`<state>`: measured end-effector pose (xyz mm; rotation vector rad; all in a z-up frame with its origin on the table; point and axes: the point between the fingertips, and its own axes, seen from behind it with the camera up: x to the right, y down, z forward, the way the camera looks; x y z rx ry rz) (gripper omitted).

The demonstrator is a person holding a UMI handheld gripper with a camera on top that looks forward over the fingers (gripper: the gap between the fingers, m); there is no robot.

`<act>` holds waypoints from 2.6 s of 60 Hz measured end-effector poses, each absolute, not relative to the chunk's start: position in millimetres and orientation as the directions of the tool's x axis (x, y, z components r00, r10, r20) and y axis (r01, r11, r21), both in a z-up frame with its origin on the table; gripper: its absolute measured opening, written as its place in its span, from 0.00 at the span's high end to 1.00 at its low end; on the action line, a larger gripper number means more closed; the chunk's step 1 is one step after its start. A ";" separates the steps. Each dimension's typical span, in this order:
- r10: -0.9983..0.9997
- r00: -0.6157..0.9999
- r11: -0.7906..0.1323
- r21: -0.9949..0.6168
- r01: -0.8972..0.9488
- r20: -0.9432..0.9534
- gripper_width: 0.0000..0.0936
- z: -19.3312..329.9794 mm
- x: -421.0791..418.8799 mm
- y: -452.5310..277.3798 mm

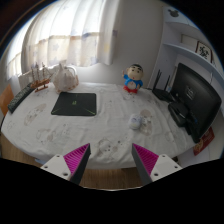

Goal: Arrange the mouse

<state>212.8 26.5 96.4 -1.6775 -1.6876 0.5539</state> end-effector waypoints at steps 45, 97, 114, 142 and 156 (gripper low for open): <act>0.993 0.076 0.031 -0.806 0.591 0.093 0.09 22.7 101.8 152.2; 0.998 0.061 -0.013 -0.771 0.637 0.034 0.46 -19.0 -10.7 172.3; 0.994 0.070 0.022 -0.795 0.606 0.080 0.55 33.7 -21.7 182.8; 1.000 -0.019 0.007 -0.829 0.559 -0.004 0.60 114.5 -98.3 -32.0; 1.000 -0.010 -0.013 -0.748 0.663 -0.027 0.60 26.9 -108.9 -136.6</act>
